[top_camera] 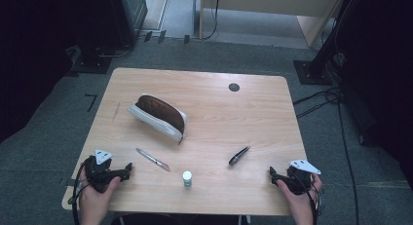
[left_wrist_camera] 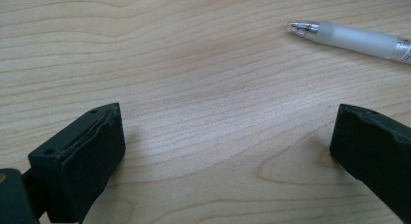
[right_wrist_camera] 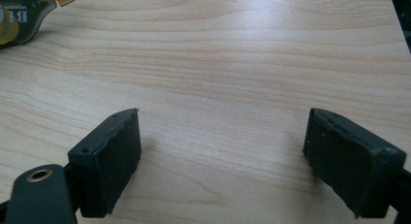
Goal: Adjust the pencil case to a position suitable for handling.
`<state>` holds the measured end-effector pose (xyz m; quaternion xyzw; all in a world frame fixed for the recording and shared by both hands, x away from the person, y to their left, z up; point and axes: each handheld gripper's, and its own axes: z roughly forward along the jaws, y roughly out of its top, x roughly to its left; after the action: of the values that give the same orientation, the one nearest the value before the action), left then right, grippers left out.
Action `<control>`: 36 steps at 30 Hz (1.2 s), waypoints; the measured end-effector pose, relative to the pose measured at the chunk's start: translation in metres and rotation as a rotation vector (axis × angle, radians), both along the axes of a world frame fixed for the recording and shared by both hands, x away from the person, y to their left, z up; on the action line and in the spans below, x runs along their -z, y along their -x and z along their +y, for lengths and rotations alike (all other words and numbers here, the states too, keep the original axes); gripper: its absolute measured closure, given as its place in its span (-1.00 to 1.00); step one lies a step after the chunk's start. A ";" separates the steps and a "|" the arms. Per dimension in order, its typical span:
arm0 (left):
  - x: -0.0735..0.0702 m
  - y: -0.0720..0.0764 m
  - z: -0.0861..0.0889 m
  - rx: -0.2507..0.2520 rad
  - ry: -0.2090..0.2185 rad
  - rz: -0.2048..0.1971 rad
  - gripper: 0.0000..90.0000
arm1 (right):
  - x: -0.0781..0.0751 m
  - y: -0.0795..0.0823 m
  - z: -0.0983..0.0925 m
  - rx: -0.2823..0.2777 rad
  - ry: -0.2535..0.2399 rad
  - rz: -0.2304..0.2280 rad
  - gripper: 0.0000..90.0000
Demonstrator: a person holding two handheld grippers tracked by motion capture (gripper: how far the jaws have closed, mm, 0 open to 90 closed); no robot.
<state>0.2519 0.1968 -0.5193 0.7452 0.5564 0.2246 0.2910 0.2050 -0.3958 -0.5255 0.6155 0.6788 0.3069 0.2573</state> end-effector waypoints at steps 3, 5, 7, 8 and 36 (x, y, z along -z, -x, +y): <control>0.000 0.000 0.000 0.000 0.000 0.000 -1.00 | -0.001 0.001 -0.001 0.002 -0.008 0.000 -0.69; 0.000 0.000 0.000 0.000 0.000 0.000 -1.00 | -0.006 0.001 0.000 0.013 -0.022 -0.012 -0.67; 0.000 0.000 0.000 0.000 0.000 0.000 -1.00 | -0.015 0.000 0.004 -0.001 -0.027 -0.026 -0.67; 0.000 0.000 0.000 0.000 0.000 0.001 -1.00 | -0.021 0.000 0.006 -0.009 -0.017 -0.033 -0.66; 0.000 0.000 0.000 0.000 0.000 0.000 -1.00 | -0.137 -0.065 0.108 -0.235 -0.139 -0.182 -0.26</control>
<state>0.2519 0.1967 -0.5194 0.7450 0.5565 0.2249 0.2909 0.2701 -0.2875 -0.3885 0.5177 0.6971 0.4358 0.2367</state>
